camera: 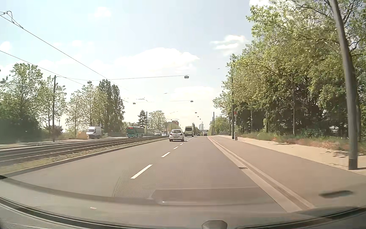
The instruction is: Follow the waypoints while adhering to traffic rules and regulations
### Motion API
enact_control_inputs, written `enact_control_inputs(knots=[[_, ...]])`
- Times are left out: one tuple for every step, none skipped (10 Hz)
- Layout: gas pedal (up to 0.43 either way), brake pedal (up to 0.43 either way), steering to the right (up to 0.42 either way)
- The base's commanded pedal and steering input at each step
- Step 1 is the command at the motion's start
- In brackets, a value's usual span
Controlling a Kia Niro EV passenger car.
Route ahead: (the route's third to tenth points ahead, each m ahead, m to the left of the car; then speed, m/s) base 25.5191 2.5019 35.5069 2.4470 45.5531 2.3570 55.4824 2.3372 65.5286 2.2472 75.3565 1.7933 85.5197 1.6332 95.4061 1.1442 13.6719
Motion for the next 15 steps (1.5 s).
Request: enact_control_inputs(knots=[[0.13, 0.03, 0.004], [0.13, 0.03, 0.004], [0.13, 0.03, 0.004], [0.13, 0.03, 0.004], [0.13, 0.03, 0.004], [0.13, 0.03, 0.004], [0.13, 0.03, 0.004], [0.13, 0.03, 0.004], [0.13, 0.03, 0.004], [0.13, 0.03, 0.004], [0.13, 0.03, 0.004], [0.13, 0.03, 0.004], [0.13, 0.03, 0.004], [0.13, 0.03, 0.004], [0.13, 0.03, 0.004]])
